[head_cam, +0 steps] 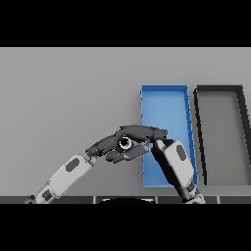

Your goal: Pick up the blue pipe and place it into the blue bin.

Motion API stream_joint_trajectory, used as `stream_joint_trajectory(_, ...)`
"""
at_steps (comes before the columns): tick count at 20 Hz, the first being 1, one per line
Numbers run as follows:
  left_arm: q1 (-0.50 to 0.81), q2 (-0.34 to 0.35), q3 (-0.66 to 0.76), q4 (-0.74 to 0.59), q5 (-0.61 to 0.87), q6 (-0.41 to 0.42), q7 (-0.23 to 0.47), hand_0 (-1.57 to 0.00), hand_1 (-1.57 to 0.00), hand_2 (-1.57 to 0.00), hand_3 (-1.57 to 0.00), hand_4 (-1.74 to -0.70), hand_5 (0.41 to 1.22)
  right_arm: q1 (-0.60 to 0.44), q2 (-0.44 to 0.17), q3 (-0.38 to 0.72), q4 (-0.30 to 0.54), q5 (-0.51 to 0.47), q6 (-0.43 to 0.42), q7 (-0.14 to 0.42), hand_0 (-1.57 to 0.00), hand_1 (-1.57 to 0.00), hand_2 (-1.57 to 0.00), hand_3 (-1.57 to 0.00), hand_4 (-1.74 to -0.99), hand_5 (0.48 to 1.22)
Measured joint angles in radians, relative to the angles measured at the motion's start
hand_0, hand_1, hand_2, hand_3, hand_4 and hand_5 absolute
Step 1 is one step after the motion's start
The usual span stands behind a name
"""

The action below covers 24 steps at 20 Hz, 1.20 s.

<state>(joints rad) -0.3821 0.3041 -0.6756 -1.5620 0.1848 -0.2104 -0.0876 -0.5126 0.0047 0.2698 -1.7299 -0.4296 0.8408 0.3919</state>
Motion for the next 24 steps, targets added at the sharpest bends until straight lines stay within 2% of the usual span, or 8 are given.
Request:
stream_joint_trajectory(3,0.004,0.015,-0.002,0.002,-0.033,0.020,0.011,-0.16,-0.13,-0.14,-0.05,-0.88,0.842,0.009,0.016,-0.010,-0.004,-0.013,0.012,-0.022,-1.57,-1.57,-1.57,-1.57,-1.484,1.216)
stream_joint_trajectory(4,0.000,0.009,-0.005,0.005,-0.039,0.027,0.035,-0.13,-0.11,-0.11,-0.04,-0.85,0.794,0.010,0.016,-0.013,-0.001,-0.012,0.015,-0.021,-1.57,-1.57,-1.57,-1.57,-1.484,1.217)
stream_joint_trajectory(6,0.004,0.015,-0.004,0.017,-0.057,0.035,0.012,-0.08,-0.07,-0.07,-0.03,-0.83,0.719,-0.001,0.026,-0.021,-0.002,-0.001,0.001,-0.023,-1.57,-1.57,-1.57,-1.57,-1.485,1.219)
stream_joint_trajectory(10,0.004,-0.005,0.007,0.033,-0.033,0.043,0.027,-0.03,-0.03,-0.03,-0.01,-0.85,0.623,-0.006,0.030,-0.041,0.000,0.008,0.008,-0.027,-1.57,-1.57,-1.57,-1.57,-1.488,1.220)
stream_joint_trajectory(13,0.022,-0.002,0.013,0.002,-0.003,0.064,0.115,-0.02,-0.01,-0.01,-0.01,-0.88,0.605,-0.006,0.045,-0.048,0.007,0.007,0.006,-0.017,-1.57,-1.57,-1.57,-1.57,-1.492,1.220)
stream_joint_trajectory(15,0.038,-0.002,-0.002,-0.002,-0.021,0.071,0.117,-0.01,-0.01,-0.01,0.00,-0.88,0.572,-0.009,0.032,-0.045,0.011,-0.129,-0.028,0.063,-1.57,-1.57,-1.57,-1.57,-1.492,1.221)
stream_joint_trajectory(19,0.041,0.011,0.001,-0.011,-0.019,0.069,0.114,0.00,0.00,0.00,0.00,-0.87,0.529,-0.106,-0.028,-0.063,0.014,-0.446,-0.199,0.205,-1.57,-1.57,-1.57,-1.57,-1.494,1.221)
stream_joint_trajectory(24,0.047,0.017,-0.004,-0.010,-0.023,0.067,0.129,0.00,0.00,0.00,0.00,-0.86,0.498,-0.274,-0.116,-0.101,0.019,-0.556,-0.347,0.200,-1.57,-1.57,-1.57,-1.57,-1.494,1.221)
